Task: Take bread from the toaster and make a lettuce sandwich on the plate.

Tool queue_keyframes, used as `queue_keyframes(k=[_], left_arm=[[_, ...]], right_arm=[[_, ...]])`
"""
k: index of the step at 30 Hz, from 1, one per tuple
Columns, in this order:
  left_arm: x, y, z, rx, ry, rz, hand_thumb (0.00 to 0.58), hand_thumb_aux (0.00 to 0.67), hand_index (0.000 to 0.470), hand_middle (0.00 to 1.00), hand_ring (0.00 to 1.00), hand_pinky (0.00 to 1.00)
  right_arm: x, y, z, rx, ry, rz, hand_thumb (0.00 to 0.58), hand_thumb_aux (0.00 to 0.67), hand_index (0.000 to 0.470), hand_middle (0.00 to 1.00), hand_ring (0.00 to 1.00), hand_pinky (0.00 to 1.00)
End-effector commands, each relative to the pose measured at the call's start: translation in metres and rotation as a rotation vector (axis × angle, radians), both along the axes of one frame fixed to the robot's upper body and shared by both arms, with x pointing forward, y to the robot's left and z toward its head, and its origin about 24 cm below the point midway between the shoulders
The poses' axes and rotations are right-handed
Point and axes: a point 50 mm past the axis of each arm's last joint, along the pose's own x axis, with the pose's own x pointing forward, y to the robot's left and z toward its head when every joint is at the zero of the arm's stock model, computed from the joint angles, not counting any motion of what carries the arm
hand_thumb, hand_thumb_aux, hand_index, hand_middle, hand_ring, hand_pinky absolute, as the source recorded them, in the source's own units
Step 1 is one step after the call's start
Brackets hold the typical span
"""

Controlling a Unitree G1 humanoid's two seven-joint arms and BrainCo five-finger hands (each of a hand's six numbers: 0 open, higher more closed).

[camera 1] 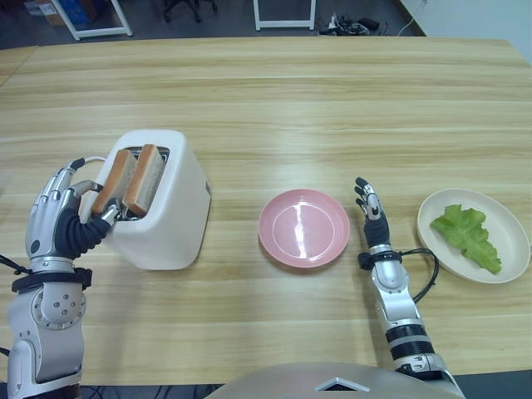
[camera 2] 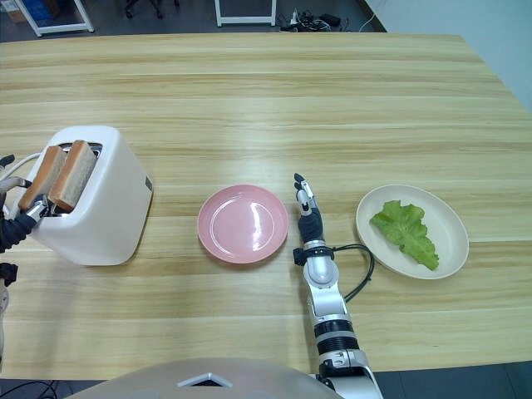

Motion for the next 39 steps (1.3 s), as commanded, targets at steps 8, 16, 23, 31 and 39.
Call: queue_keyframes(k=[8, 16, 23, 31, 39], left_arm=[[0.006, 0.001, 0.049, -0.07, -0.448, 0.078, 0.58, 0.67, 0.47, 1.0, 1.0, 1.0], [-0.009, -0.026, 0.101, -0.205, -0.97, -0.086, 0.58, 0.67, 0.47, 1.0, 1.0, 1.0], [0.0, -0.104, 0.099, -0.695, -0.922, -0.591, 0.58, 0.67, 0.47, 1.0, 1.0, 1.0], [0.056, -0.2, -0.002, -1.012, -0.285, -0.789, 0.58, 0.67, 0.47, 1.0, 1.0, 1.0], [0.088, -0.227, -0.066, -0.849, 0.019, -0.793, 0.58, 0.67, 0.47, 1.0, 1.0, 1.0]], right_arm=[[-0.001, 0.0, -0.003, 0.017, 0.021, -0.009, 0.0, 0.0, 0.0, 0.0, 0.0, 0.0], [0.0, 0.002, -0.004, 0.018, 0.027, -0.003, 0.0, 0.0, 0.0, 0.0, 0.0, 0.0], [0.002, 0.001, -0.001, 0.02, 0.015, -0.007, 0.0, 0.0, 0.0, 0.0, 0.0, 0.0], [0.006, -0.026, 0.01, 0.014, -0.021, -0.077, 0.0, 0.0, 0.0, 0.0, 0.0, 0.0], [0.003, -0.023, 0.007, 0.025, -0.008, -0.071, 0.0, 0.0, 0.0, 0.0, 0.0, 0.0]])
